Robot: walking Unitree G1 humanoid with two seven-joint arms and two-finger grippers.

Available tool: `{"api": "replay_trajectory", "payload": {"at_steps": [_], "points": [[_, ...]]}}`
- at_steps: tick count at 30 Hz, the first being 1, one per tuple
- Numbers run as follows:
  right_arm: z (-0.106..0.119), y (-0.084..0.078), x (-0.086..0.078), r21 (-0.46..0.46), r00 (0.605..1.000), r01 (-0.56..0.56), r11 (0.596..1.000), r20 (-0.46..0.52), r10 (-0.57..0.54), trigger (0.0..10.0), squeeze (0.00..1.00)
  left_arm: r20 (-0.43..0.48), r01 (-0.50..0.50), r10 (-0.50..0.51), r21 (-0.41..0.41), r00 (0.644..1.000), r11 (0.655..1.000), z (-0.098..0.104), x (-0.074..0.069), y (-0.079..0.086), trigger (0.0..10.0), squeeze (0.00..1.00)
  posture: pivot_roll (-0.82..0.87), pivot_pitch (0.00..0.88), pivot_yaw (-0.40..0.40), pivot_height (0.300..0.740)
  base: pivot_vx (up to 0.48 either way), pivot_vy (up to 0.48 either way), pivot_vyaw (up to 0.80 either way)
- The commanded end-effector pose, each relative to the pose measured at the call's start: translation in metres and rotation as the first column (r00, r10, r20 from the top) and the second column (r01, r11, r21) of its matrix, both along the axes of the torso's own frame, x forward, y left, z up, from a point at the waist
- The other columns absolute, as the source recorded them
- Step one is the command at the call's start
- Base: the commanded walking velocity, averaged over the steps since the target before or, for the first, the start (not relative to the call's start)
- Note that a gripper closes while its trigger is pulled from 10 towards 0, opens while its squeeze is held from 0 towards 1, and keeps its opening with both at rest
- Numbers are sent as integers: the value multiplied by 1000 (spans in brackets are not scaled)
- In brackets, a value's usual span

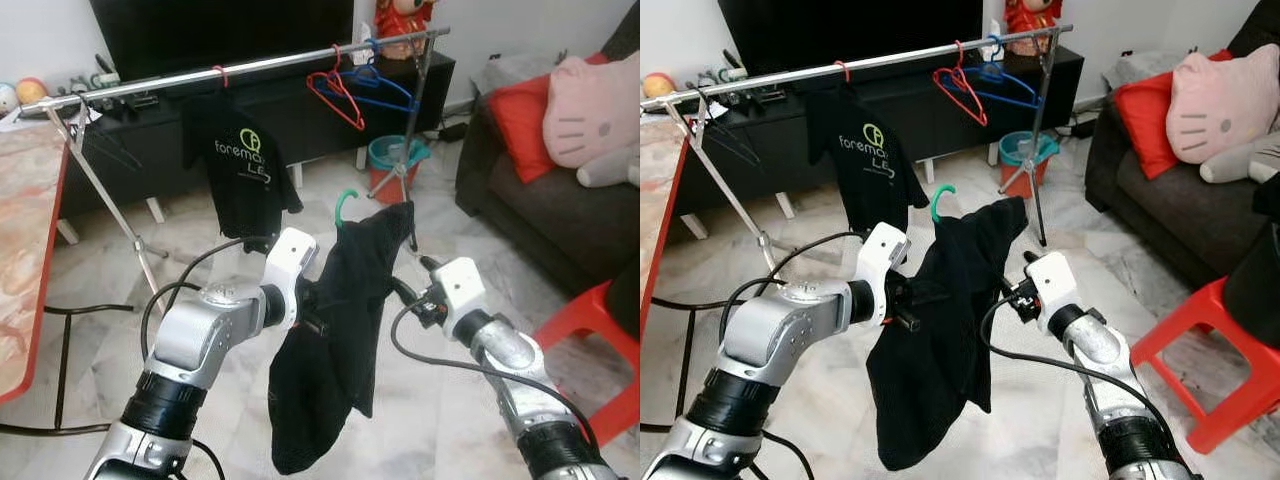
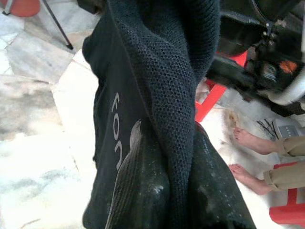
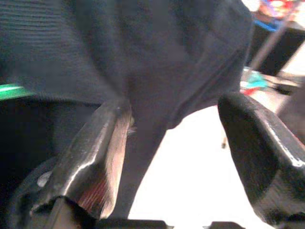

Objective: Hang hanger

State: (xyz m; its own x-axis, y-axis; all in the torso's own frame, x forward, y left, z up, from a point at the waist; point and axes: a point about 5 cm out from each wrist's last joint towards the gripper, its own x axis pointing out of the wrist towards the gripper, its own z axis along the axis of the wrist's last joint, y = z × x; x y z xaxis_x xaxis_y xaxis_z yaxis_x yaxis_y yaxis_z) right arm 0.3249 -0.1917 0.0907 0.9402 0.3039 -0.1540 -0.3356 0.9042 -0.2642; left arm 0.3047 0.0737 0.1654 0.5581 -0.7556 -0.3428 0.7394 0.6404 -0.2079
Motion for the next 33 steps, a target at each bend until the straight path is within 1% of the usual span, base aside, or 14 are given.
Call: {"api": "replay_trajectory", "payload": {"at_steps": [1, 3, 7, 11, 12, 15, 16, 20, 25, 26, 28, 29, 31, 33], "points": [[6, -4, 4, -2, 999, 42, 999, 31, -42, 10000, 0, 32, 20, -20, -15, 999, 1000, 9, -2, -1, 10000, 0, 51, 0, 13, 740, 0, 0, 0], [5, -4, 5, 11, 999, 43, 999, 29, -43, 10000, 0, 31, 20, -20, -13, 999, 1000, 9, -2, -1, 10000, 0, 53, 0, 13, 740, 0, 0, 0], [0, -3, 5, -5, 999, 32, 999, 20, -32, 10000, 0, 32, 21, -21, -9, 999, 1000, 9, -3, -1, 10000, 0, 55, 0, 12, 740, 0, 0, 0], [-5, -1, 3, 15, 1000, 12, 1000, 1, -12, 10000, 0, 34, 27, -27, -12, 999, 1000, 10, -3, -2, 10000, 0, 56, 0, 11, 740, 0, 0, 0], [-7, 1, 2, 38, 1000, -15, 999, -13, 16, 10000, 0, 34, 26, -26, -12, 999, 1000, 10, -3, -2, 10000, 0, 57, 0, 11, 740, 0, 0, 0], [-14, 7, -3, 55, 992, -98, 994, -73, 102, 10000, 0, 37, 18, -17, -11, 999, 1000, 10, -2, -1, 10000, 0, 56, 0, 11, 740, 0, 0, 0], [-14, 7, -3, 55, 992, -98, 994, -73, 102, 10000, 0, 37, 18, -17, -11, 999, 1000, 10, -2, -1, 10000, 0, 56, 0, 11, 740, 0, 0, 0], [-21, 8, -13, 47, 973, -194, 980, -119, 198, 10000, 0, 35, -6, 7, -14, 999, 1000, 8, 1, 0, 10000, 0, 52, 0, 12, 740, 0, 0, 0], [-26, 5, -18, 28, 961, -229, 973, -151, 231, 10000, 0, 31, 0, 0, -18, 1000, 1000, 8, 0, 0, 10000, 0, 49, 0, 14, 740, 0, 0, 0], [-27, 8, -20, 43, 948, -265, 963, -168, 269, 10000, 0, 31, 5, -5, -19, 1000, 1000, 8, 0, -1, 10000, 0, 48, 0, 14, 740, 0, 0, 0], [-29, 13, -21, 47, 936, -301, 952, -178, 304, 10000, 0, 32, 7, -6, -19, 999, 1000, 9, 0, -1, 10000, 0, 51, 0, 14, 740, 0, 0, 0], [-29, 13, -21, 47, 936, -301, 952, -178, 304, 10000, 0, 32, 7, -6, -19, 999, 1000, 9, 0, -1, 10000, 0, 51, 0, 14, 740, 0, 0, 0], [-26, 14, -15, 37, 957, -247, 968, -148, 250, 10000, 0, 33, 8, -7, -19, 999, 1000, 9, 0, -2, 10000, 0, 54, 0, 13, 740, 0, 0, 0], [-25, 14, -13, 35, 961, -240, 970, -135, 242, 10000, 0, 33, 8, -7, -19, 999, 1000, 9, 0, -2, 10000, 0, 56, 0, 13, 740, 0, 0, 0]]}}
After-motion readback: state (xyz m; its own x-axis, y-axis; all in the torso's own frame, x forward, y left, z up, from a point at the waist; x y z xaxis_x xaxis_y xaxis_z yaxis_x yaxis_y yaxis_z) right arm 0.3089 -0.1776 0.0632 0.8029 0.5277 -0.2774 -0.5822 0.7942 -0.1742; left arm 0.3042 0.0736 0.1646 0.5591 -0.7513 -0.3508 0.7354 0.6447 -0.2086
